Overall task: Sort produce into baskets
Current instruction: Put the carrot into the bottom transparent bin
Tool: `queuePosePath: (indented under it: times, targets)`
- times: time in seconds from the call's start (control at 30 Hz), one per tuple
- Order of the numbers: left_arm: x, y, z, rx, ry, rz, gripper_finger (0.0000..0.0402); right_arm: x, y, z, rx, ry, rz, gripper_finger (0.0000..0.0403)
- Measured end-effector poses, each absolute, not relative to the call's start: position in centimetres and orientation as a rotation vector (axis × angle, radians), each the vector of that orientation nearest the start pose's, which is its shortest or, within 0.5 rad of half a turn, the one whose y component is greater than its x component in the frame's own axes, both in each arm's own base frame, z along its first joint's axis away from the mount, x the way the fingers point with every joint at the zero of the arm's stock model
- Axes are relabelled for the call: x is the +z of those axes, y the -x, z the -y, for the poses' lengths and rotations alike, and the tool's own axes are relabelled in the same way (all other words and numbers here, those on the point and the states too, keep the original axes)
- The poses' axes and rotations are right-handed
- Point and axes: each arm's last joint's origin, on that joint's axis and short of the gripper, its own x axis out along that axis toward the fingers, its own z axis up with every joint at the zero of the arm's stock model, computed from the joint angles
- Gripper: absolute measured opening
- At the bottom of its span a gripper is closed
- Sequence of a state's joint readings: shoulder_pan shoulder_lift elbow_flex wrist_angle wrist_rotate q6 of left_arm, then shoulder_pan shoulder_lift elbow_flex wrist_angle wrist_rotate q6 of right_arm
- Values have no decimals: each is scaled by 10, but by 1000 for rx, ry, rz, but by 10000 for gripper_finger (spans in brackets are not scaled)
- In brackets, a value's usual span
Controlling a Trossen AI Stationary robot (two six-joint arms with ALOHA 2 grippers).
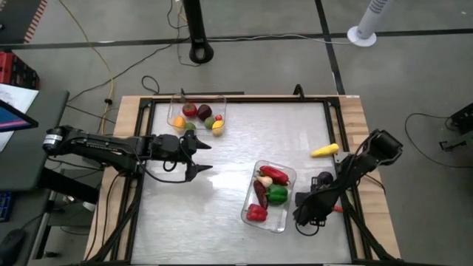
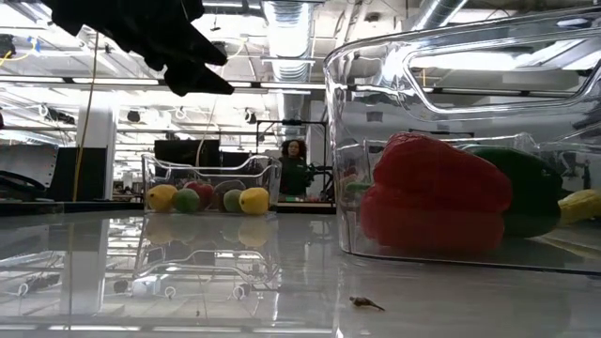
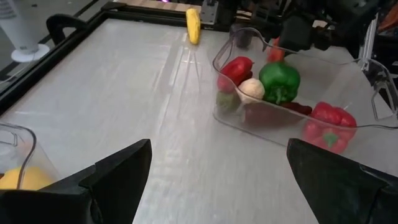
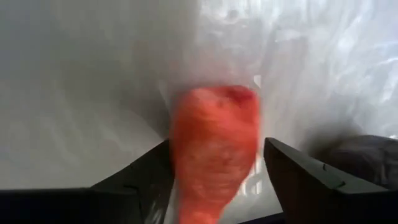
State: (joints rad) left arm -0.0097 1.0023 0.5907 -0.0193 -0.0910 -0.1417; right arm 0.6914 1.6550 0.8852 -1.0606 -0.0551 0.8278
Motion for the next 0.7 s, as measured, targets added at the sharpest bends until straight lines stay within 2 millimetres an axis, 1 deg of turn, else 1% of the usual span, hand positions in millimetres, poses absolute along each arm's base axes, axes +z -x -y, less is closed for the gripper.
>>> queuePosePath:
  times: [0.1,0.23,0.3,0.33,0.4,0.53,0.6,0.7]
  targets:
    - [243,-214,-1,110,118,-422,361,142,-178,-149,-245,-6,-1797,236]
    - [243,-214,-1,111,119,-423,361,140,-176,-147,-250,-5,-1802,173]
    - [243,-214,-1,111,119,-423,361,144,-175,-147,-254,-3,-1804,144]
    - [243,-214,-1,111,119,-423,361,147,-174,-146,-267,6,-1806,141]
    - [243,-214,0,110,120,-422,361,160,-173,-144,-286,-1,-1797,141]
    - [243,-214,-1,113,121,-422,361,195,-170,-141,-321,-40,-1733,142]
    - [243,-214,-1,113,121,-418,361,215,-170,-140,-323,-69,-1657,155]
    - [244,-215,-1,114,122,-413,361,243,-173,-139,-300,-107,-1497,176]
